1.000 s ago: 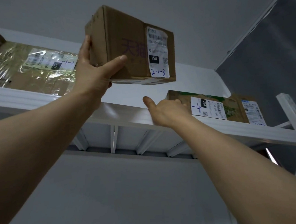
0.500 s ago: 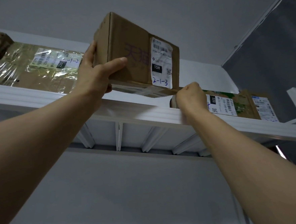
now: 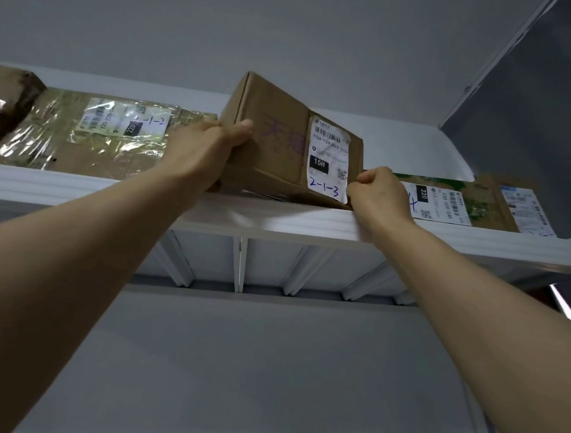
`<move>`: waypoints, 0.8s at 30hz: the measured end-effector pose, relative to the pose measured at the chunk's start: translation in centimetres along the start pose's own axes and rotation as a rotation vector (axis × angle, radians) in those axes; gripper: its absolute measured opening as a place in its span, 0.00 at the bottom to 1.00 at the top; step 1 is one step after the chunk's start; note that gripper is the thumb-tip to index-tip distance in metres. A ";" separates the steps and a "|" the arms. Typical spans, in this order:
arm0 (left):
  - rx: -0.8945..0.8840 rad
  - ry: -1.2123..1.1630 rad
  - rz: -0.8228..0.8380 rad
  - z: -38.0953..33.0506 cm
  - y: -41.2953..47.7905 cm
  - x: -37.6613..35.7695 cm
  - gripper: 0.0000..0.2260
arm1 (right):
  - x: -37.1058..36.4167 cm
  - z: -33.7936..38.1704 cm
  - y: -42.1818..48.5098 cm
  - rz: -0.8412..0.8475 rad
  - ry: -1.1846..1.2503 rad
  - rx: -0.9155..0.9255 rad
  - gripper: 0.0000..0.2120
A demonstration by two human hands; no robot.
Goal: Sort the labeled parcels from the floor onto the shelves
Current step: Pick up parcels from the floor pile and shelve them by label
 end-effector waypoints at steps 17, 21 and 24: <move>-0.017 0.427 -0.126 1.2 0.0 2.4 0.07 | -1.2 -0.2 0.3 -0.017 -0.054 0.111 0.05; -0.091 0.689 -0.096 1.4 -0.4 1.4 0.08 | -2.1 -0.2 0.1 0.002 -0.111 0.160 0.02; -0.131 0.784 -0.104 1.1 -1.0 0.9 0.12 | -2.4 0.0 0.0 0.002 -0.144 0.178 0.04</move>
Point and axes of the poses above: each hand's wrist, its own y-axis towards the middle knuckle, its own x-axis out of the back of the hand, z = x × y, the point moved 8 cm from there along y, towards the middle knuckle, and after that the axes turned 3 degrees about z, right-handed, at the moved point
